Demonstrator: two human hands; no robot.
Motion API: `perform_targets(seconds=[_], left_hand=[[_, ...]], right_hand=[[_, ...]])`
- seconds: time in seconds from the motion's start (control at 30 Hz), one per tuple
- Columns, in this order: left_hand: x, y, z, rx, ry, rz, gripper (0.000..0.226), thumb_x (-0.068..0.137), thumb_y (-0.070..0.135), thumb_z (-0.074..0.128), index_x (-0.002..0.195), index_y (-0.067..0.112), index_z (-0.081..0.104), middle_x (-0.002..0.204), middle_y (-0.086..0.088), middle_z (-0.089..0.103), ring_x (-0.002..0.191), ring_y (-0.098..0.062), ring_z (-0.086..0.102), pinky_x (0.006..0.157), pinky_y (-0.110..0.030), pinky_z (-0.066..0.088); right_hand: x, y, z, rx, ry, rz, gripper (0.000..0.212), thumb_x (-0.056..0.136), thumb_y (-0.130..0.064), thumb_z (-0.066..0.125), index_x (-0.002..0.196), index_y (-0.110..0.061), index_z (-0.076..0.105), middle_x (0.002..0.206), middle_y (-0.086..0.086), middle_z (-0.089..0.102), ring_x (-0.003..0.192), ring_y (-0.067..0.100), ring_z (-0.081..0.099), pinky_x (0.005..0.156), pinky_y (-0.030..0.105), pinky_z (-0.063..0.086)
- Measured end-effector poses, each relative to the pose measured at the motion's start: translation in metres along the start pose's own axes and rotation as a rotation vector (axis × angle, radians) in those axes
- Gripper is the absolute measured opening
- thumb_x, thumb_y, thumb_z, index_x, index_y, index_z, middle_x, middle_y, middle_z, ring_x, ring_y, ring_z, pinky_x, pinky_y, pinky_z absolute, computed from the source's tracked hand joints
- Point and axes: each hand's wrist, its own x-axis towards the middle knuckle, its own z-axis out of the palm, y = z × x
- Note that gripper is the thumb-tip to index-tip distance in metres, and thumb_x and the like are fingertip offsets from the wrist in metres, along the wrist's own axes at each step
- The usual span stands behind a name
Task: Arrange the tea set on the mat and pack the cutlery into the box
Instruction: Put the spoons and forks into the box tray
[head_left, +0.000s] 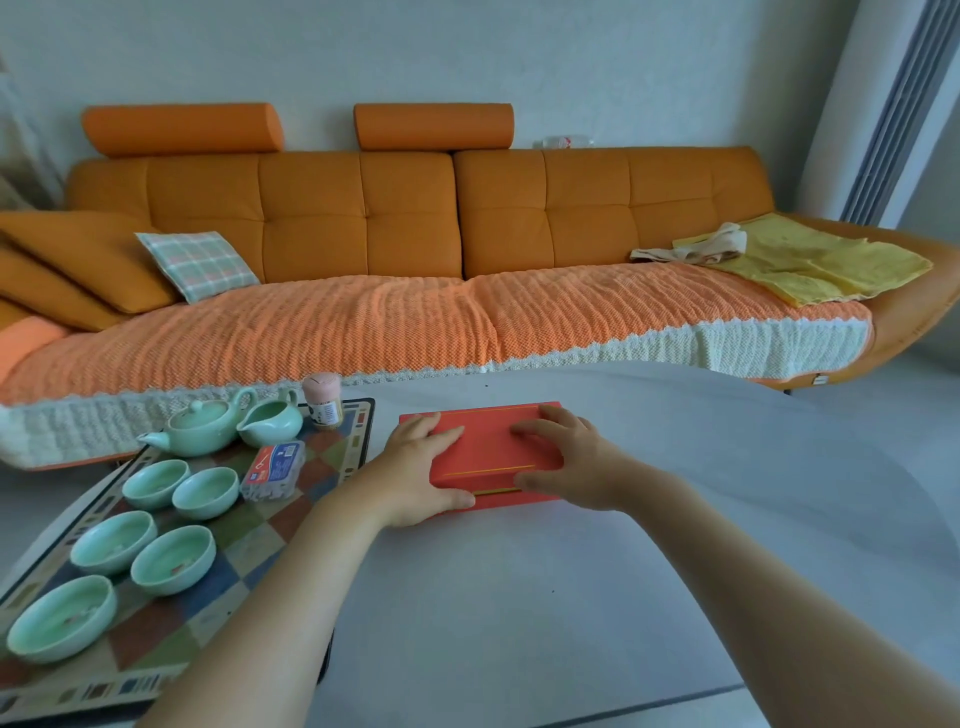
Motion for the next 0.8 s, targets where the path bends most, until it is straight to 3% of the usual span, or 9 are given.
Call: perform_targets(seconds=[0.13, 0.27, 0.37, 0.43, 0.53, 0.63, 0.8], left_hand=[[0.001, 0.010, 0.008, 0.154, -0.029, -0.032, 0.082, 0.088, 0.074, 0.038, 0.155, 0.042, 0.004, 0.163, 0.009, -0.012, 0.148, -0.014, -0.018, 0.119, -0.043, 0.001], [0.004, 0.015, 0.010, 0.216, -0.030, -0.058, 0.076, 0.091, 0.075, 0.020, 0.155, 0.040, 0.000, 0.164, 0.004, -0.013, 0.149, -0.019, -0.018, 0.120, -0.045, -0.001], [0.004, 0.013, 0.008, 0.222, -0.042, -0.053, 0.084, 0.086, 0.079, 0.027, 0.155, 0.040, -0.002, 0.164, 0.005, -0.013, 0.149, -0.018, -0.018, 0.120, -0.045, 0.000], [0.002, 0.011, 0.009, 0.216, -0.021, -0.031, 0.094, 0.082, 0.080, 0.042, 0.155, 0.039, -0.001, 0.164, 0.006, -0.011, 0.149, -0.017, -0.016, 0.120, -0.043, 0.001], [-0.001, 0.006, 0.011, 0.162, 0.095, 0.014, 0.102, 0.075, 0.072, 0.063, 0.155, 0.037, 0.011, 0.164, 0.007, 0.003, 0.149, -0.016, -0.002, 0.119, -0.039, 0.012], [-0.006, 0.000, 0.009, 0.176, 0.151, -0.022, 0.104, 0.070, 0.072, 0.066, 0.154, 0.034, 0.018, 0.159, 0.007, 0.013, 0.146, -0.017, 0.008, 0.116, -0.039, 0.020], [-0.003, -0.013, 0.008, 0.099, 0.006, -0.117, 0.116, 0.076, 0.068, 0.067, 0.156, 0.028, -0.007, 0.162, 0.005, -0.020, 0.150, -0.018, -0.008, 0.120, -0.044, 0.016]], right_hand=[[0.000, -0.005, 0.003, -0.082, -0.022, 0.015, 0.054, 0.100, -0.055, 0.036, 0.151, -0.040, 0.028, 0.163, -0.003, 0.011, 0.149, 0.023, 0.005, 0.118, 0.041, 0.010], [0.009, -0.002, 0.014, -0.156, 0.015, 0.083, 0.069, 0.094, -0.066, 0.022, 0.155, -0.035, 0.017, 0.165, 0.005, 0.003, 0.151, 0.027, 0.002, 0.122, 0.043, 0.009], [0.009, -0.002, 0.013, -0.155, 0.015, 0.079, 0.066, 0.097, -0.061, 0.030, 0.156, -0.034, 0.017, 0.165, 0.004, 0.003, 0.151, 0.028, 0.004, 0.122, 0.042, 0.009], [0.005, -0.002, 0.009, -0.073, 0.019, 0.076, 0.069, 0.095, -0.060, 0.042, 0.155, -0.034, 0.022, 0.165, 0.000, 0.004, 0.150, 0.026, 0.009, 0.120, 0.041, 0.013], [0.001, 0.003, 0.002, 0.083, 0.011, 0.109, 0.083, 0.084, -0.062, 0.061, 0.153, -0.031, 0.027, 0.160, -0.003, 0.006, 0.141, 0.026, 0.029, 0.113, 0.037, 0.031], [-0.002, 0.010, -0.001, 0.072, -0.014, 0.116, 0.094, 0.077, -0.061, 0.071, 0.153, -0.033, 0.024, 0.156, -0.002, 0.014, 0.135, 0.025, 0.037, 0.108, 0.034, 0.037], [0.006, 0.014, 0.003, 0.092, -0.019, 0.122, 0.098, 0.075, -0.064, 0.071, 0.154, -0.039, 0.020, 0.158, -0.005, 0.020, 0.138, 0.022, 0.035, 0.111, 0.035, 0.033]])
